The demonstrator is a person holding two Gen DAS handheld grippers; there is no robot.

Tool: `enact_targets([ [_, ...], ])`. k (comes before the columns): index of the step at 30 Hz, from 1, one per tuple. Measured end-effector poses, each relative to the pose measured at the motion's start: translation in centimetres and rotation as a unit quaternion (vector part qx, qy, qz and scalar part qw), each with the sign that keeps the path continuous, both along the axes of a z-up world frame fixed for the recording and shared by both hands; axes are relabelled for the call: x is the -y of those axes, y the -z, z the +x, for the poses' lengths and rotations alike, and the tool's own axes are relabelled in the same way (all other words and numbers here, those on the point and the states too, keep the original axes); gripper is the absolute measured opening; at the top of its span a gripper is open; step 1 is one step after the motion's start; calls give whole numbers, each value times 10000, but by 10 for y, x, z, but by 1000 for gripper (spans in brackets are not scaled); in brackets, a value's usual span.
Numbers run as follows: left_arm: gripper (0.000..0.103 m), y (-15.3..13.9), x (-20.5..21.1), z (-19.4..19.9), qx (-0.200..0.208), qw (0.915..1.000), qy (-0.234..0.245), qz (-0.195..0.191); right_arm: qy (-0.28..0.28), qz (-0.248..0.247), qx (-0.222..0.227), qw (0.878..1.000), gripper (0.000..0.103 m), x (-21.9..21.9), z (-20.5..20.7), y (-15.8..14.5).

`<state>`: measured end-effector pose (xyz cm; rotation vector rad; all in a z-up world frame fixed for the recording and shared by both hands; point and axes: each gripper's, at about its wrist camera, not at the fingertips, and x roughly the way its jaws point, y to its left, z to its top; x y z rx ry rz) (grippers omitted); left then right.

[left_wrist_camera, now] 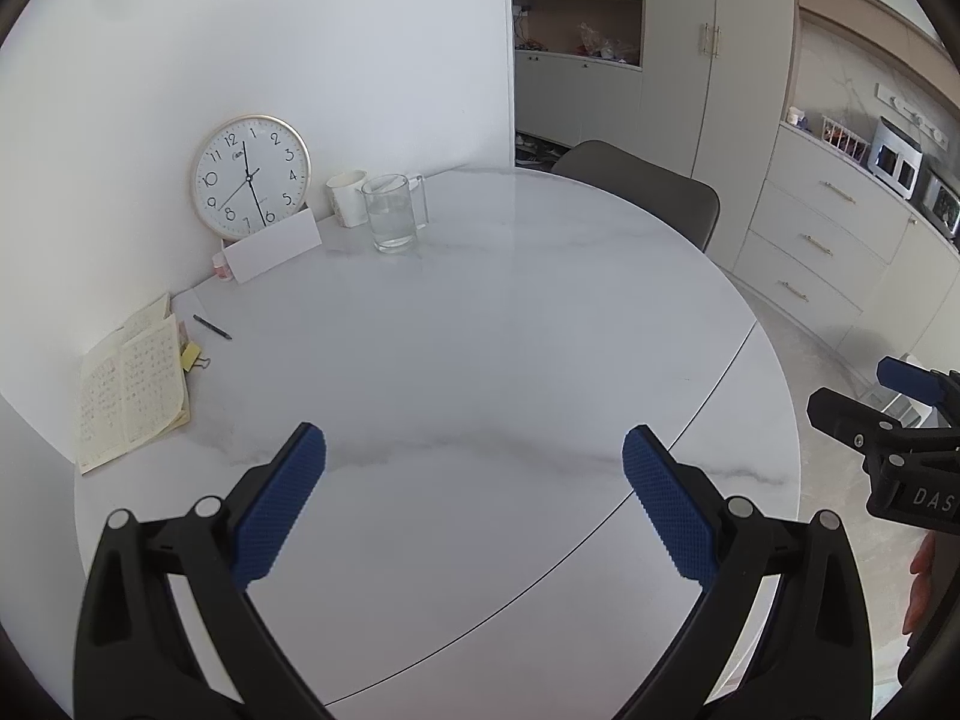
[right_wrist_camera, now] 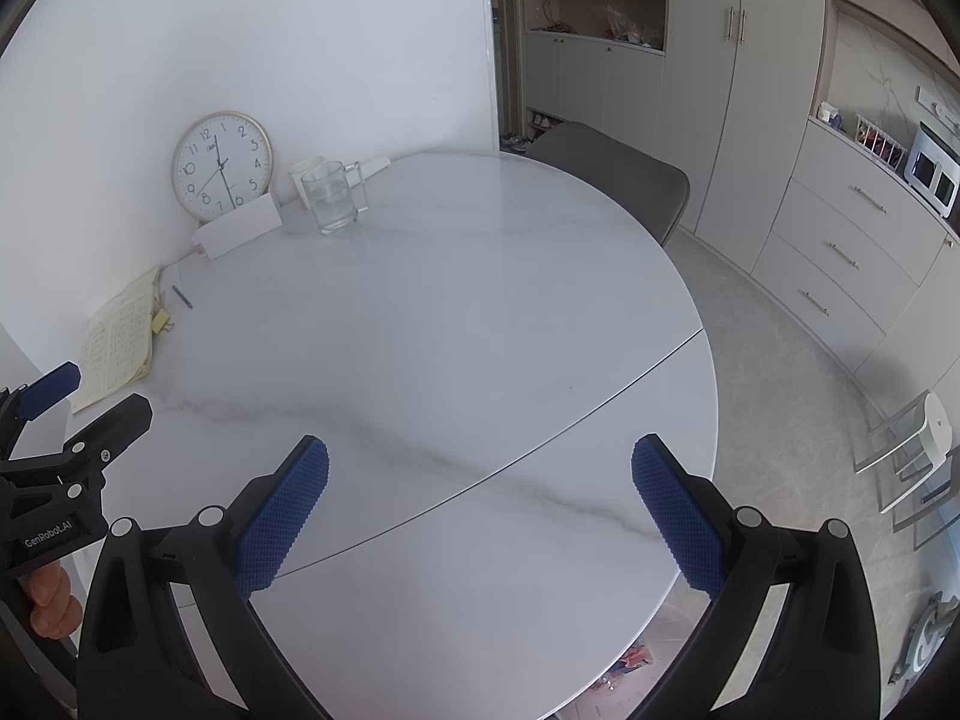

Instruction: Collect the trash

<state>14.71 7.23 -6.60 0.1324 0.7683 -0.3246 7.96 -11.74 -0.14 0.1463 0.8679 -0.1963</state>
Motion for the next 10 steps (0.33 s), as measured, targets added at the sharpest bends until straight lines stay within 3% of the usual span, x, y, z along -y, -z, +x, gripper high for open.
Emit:
enact_targets([
  [10,95,4,-3,5,-207,9997,9,-97,-14,6,-15,10000,101,-1,1,1],
])
